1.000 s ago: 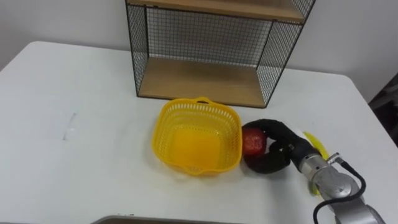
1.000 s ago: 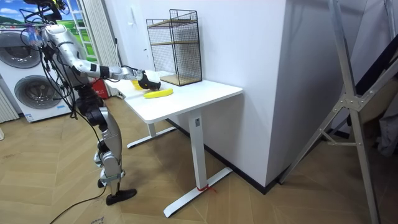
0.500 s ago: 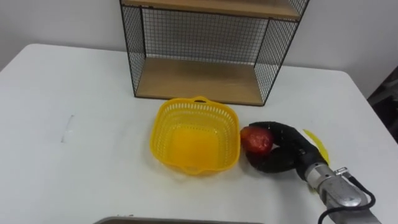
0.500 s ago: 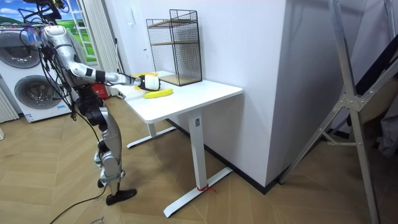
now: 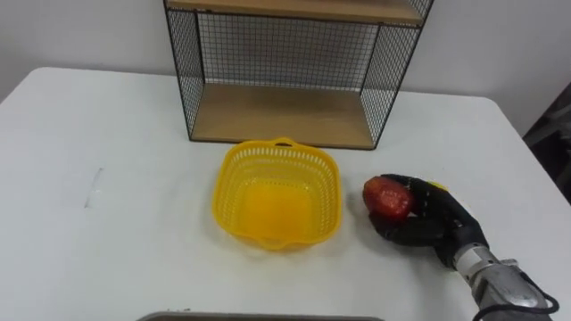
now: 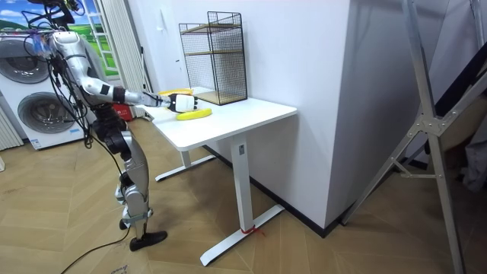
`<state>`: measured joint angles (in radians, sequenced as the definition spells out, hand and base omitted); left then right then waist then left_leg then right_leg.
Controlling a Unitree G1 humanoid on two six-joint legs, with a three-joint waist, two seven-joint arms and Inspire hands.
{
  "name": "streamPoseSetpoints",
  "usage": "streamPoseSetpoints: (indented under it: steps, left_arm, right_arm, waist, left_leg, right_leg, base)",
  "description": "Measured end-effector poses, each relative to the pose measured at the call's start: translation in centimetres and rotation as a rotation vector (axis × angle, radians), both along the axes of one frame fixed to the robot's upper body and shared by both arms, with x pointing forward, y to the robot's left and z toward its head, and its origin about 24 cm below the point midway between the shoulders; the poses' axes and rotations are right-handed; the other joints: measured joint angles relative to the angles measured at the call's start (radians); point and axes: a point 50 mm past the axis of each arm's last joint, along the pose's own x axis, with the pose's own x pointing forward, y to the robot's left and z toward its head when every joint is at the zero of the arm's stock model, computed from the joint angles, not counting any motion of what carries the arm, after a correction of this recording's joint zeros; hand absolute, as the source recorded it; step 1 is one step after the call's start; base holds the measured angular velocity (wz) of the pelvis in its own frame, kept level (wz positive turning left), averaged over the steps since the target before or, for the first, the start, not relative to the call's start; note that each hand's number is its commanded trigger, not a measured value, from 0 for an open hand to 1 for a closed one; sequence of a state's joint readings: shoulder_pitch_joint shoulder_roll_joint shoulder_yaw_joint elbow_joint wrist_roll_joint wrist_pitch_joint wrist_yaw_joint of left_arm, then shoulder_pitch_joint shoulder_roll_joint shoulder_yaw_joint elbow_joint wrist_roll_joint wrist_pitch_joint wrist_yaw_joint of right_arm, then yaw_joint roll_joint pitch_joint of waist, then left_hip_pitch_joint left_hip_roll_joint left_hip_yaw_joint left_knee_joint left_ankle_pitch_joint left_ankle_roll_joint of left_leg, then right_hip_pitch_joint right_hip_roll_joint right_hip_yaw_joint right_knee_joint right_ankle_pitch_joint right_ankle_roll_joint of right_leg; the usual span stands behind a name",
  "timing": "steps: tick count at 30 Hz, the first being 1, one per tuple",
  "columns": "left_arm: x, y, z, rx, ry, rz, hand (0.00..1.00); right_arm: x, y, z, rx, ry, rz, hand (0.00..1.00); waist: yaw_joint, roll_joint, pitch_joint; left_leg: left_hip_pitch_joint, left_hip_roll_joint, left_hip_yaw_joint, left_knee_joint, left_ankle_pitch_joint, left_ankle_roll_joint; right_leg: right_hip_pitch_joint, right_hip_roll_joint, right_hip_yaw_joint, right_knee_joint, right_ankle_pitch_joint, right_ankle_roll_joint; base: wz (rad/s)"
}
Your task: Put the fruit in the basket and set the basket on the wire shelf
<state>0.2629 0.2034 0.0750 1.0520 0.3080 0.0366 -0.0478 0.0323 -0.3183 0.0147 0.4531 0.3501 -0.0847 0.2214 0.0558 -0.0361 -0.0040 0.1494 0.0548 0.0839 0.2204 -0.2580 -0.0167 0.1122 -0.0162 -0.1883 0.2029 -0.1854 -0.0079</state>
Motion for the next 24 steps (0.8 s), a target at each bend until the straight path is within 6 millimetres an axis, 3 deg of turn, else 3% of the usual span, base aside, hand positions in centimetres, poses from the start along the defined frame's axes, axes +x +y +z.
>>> streamPoseSetpoints:
  steps: [6, 12, 15, 24]
  left_arm:
    - [-0.3, -0.7, -0.3, -0.019, 0.011, 0.008, 0.00]
    - [-0.6, -0.9, -0.4, -0.027, 0.021, 0.011, 0.00]
    - [-0.7, -0.9, -0.4, -0.029, 0.026, 0.011, 0.00]
    - [-0.4, -0.9, -0.3, -0.028, 0.018, -0.017, 0.00]
  right_arm:
    - [1.2, 0.9, 2.5, 0.004, -0.120, 0.038, 1.00]
    - [1.6, 1.2, 3.8, 0.014, -0.175, 0.067, 1.00]
    - [2.0, 1.7, 4.8, 0.020, -0.224, 0.101, 1.00]
    - [2.8, 3.2, 8.2, 0.020, -0.368, 0.180, 1.00]
  waist:
    - [0.000, 0.015, -0.0007]
    - [0.005, -0.003, 0.0034]
    - [0.004, -0.011, 0.0094]
    - [0.005, -0.018, 0.0061]
  left_leg:
    - [0.003, 0.000, 0.004, -0.002, 0.000, 0.000]
    - [0.019, 0.000, 0.004, -0.009, 0.000, 0.000]
    - [0.017, 0.000, 0.004, -0.013, 0.000, 0.000]
    - [0.012, -0.001, 0.002, -0.016, 0.000, 0.000]
  right_leg:
    - [0.000, 0.001, 0.013, 0.005, 0.000, 0.000]
    - [0.010, 0.002, 0.017, 0.000, -0.001, 0.001]
    - [0.006, 0.004, 0.018, -0.001, -0.001, 0.001]
    - [-0.003, 0.003, 0.010, 0.000, -0.001, 0.001]
  base:
    - [-0.04]
    - [0.00]
    - [0.00]
    - [0.00]
